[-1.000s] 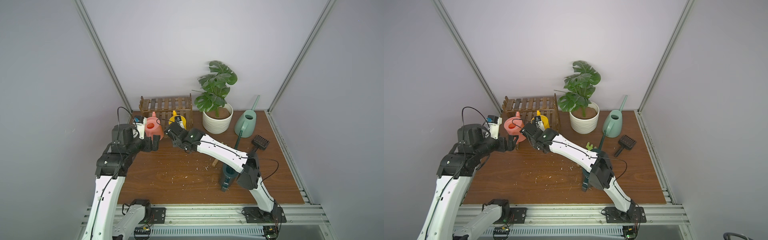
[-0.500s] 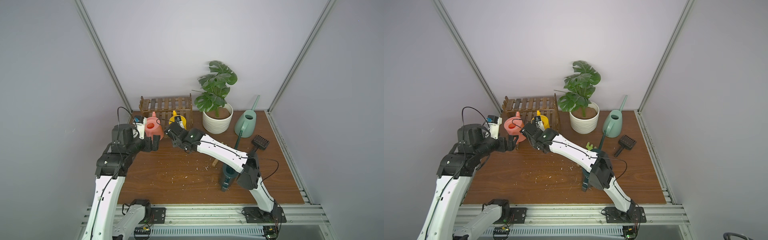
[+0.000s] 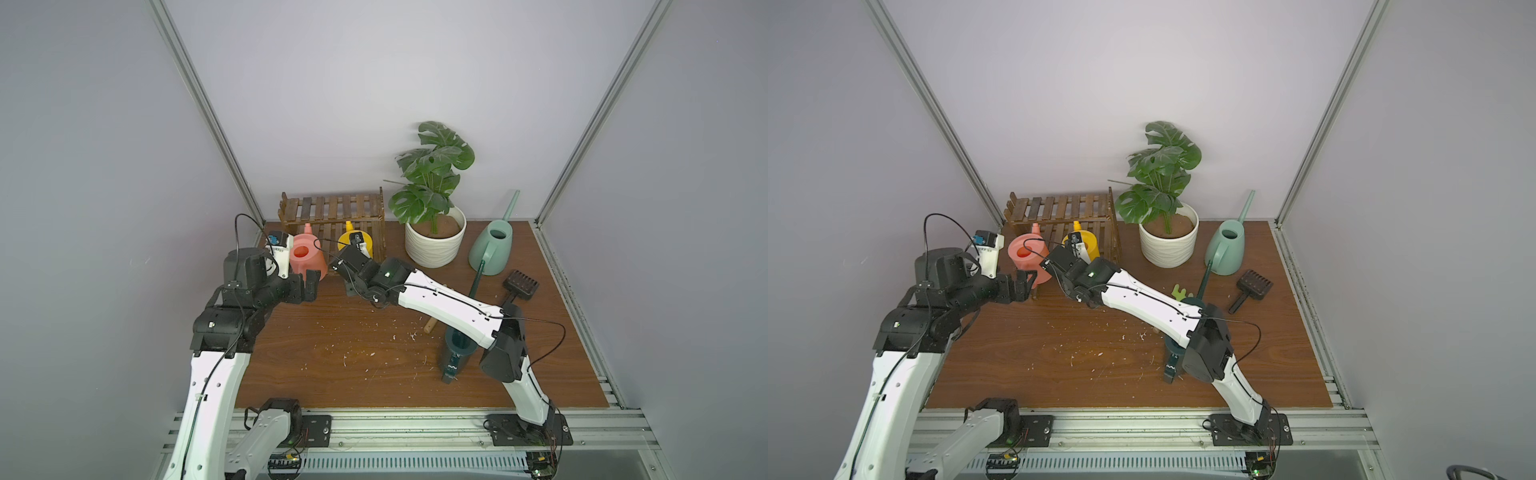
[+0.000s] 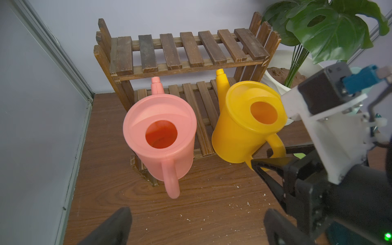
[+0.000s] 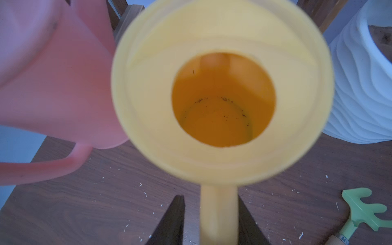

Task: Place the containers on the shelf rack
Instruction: 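Place the container on the shelf, then pick up a container from the center of the board.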

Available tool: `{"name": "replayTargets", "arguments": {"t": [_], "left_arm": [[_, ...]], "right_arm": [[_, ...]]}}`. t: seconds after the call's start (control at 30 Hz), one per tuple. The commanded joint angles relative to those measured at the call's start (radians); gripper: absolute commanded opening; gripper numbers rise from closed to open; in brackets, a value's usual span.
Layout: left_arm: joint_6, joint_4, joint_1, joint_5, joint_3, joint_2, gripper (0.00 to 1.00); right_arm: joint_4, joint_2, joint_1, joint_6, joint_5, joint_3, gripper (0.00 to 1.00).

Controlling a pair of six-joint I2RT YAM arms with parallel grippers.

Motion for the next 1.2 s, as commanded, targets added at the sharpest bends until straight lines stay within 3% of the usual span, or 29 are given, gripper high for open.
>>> {"name": "replayTargets", "arguments": {"t": [0.0,0.23,0.43,0.63,0.87,1.17], "left_arm": [[0.01,-0.006,0.014,0.014,0.001,-0.008,1.0],[0.018,-0.005,0.014,0.016,0.015,-0.016,1.0],[0.046,-0.005,0.014,0.054,0.035,-0.046,1.0],[0.049,-0.005,-0.005,0.281,0.035,-0.053,1.0],[-0.054,-0.003,-0.255,0.407,0.089,0.066,1.0],[-0.018,0.01,-0.607,0.319,0.081,0.263,1.0]], "right_arm": [[0.02,-0.068,0.01,-0.005,0.009,-0.017,0.37],[0.02,-0.14,0.044,-0.005,0.026,-0.063,0.38],[0.021,-0.317,0.099,0.021,0.111,-0.206,0.39],[0.095,-0.573,0.069,0.07,0.206,-0.499,0.48],[0.219,-0.847,-0.147,0.01,0.122,-0.781,0.65],[0.22,-1.026,-0.462,-0.085,0.029,-0.943,0.84]]}}
